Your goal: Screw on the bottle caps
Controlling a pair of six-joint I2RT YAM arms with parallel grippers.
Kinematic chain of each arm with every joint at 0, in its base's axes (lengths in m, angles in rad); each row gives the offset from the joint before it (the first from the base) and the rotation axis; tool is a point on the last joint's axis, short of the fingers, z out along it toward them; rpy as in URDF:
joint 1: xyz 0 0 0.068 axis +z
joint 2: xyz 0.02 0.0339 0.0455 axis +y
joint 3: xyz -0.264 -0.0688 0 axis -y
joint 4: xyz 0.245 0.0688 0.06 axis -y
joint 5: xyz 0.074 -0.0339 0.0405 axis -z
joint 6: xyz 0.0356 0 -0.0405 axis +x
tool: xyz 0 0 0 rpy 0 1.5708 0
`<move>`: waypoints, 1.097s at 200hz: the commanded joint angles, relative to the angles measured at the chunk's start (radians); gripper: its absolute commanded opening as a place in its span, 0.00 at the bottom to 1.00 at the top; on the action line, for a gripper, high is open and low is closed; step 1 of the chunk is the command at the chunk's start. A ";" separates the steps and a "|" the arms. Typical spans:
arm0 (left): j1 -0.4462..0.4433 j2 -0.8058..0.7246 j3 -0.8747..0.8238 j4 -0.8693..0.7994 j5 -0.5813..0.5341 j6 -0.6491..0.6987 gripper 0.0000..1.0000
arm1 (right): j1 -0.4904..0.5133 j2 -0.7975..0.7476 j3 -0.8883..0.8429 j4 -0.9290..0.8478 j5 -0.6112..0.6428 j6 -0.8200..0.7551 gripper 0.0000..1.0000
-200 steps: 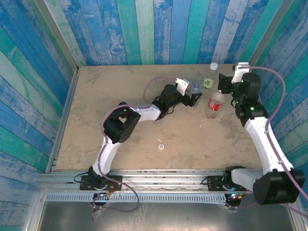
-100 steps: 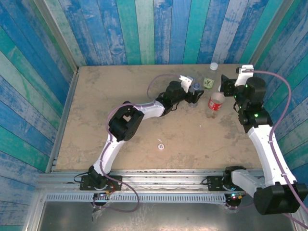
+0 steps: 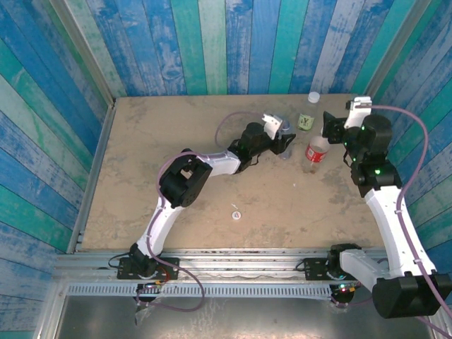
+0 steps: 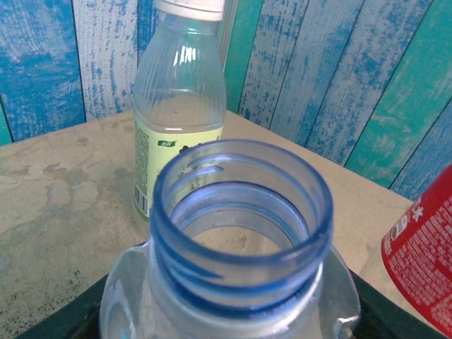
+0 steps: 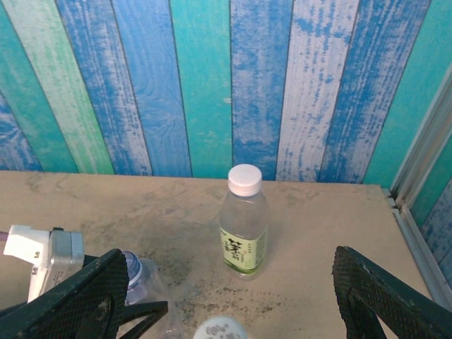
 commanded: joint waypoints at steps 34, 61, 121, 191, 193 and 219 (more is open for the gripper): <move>-0.005 -0.264 -0.254 -0.012 0.035 0.207 0.57 | 0.012 -0.067 -0.031 -0.051 -0.107 0.008 0.78; 0.012 -0.366 -0.380 0.027 0.081 0.220 0.57 | 0.041 -0.087 -0.039 -0.072 -0.130 0.011 0.78; 0.093 -0.669 -0.726 0.014 0.186 0.307 0.58 | 0.233 -0.097 -0.054 -0.132 -0.089 -0.038 0.78; 0.217 -0.822 -0.899 -0.098 0.412 0.377 0.61 | 0.438 -0.004 -0.059 -0.163 0.002 -0.059 0.78; 0.218 -0.822 -0.900 -0.099 0.417 0.376 0.61 | 0.442 -0.003 -0.059 -0.162 0.004 -0.059 0.78; 0.223 -0.812 -0.906 -0.103 0.467 0.385 0.61 | 0.466 0.018 -0.052 -0.165 0.021 -0.049 0.78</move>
